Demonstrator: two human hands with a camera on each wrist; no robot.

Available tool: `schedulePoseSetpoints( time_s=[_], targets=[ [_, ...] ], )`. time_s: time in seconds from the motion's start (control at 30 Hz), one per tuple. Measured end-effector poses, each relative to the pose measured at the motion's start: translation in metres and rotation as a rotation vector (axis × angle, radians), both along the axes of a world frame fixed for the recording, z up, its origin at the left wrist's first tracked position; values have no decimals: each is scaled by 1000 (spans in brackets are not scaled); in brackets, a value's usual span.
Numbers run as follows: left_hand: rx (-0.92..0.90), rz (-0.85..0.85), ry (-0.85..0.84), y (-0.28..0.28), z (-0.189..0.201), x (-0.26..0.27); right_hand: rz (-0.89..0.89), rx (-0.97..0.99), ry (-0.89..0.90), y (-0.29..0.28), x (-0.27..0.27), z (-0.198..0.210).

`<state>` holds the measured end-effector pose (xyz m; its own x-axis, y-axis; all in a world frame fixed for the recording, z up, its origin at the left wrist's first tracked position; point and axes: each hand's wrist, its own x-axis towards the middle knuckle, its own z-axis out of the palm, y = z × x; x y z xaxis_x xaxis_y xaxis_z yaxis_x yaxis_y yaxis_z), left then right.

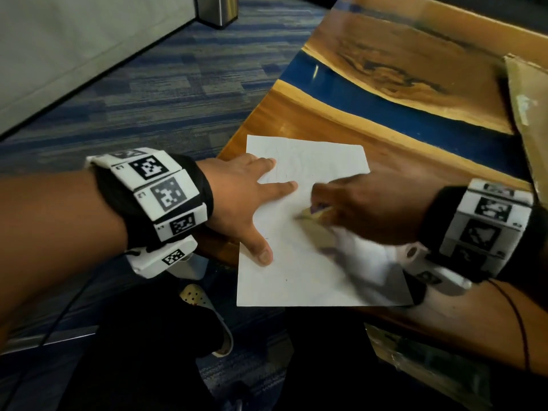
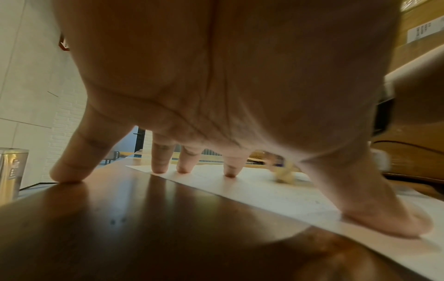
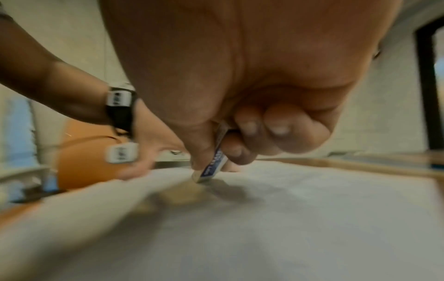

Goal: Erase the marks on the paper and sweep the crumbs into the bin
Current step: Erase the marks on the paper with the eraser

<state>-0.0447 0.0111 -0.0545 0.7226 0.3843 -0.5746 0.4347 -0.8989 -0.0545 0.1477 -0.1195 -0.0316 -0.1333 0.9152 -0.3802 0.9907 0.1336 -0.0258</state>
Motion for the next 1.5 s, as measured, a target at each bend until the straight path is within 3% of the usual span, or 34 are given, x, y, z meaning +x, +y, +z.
schedulePoseSetpoints(
  time_s=[0.07,0.2,0.3,0.5,0.67,0.77,0.93,1.1,1.23,1.4,1.5],
  targets=[
    [-4,-4,-6,1,-1,1,76,-46,72,-6,-15,-5],
    [-3,-1,-14,0,-3,0,-153,-46,-51,11,22,4],
    [-13,-17,-48,4,-4,-3,-187,-15,-117,15,39,2],
    [34,97,-109,29,-4,-16,-195,-46,-106,4,40,3],
    [36,25,-101,18,-10,-14,-230,3,16,11,24,9],
    [37,-6,-140,5,-11,-12,-197,52,74,23,3,5],
    [30,-6,-171,1,-10,-13,-152,95,-2,36,-19,-4],
    [24,-13,-158,4,-10,-12,105,-15,138,19,-44,-5],
    [46,-31,-142,5,-9,-11,-135,73,15,35,-16,-5],
    [29,-26,-118,4,-5,-10,93,18,117,19,-40,-9],
    [35,-22,-105,4,-5,-8,-91,43,11,36,-17,-5]
  ],
)
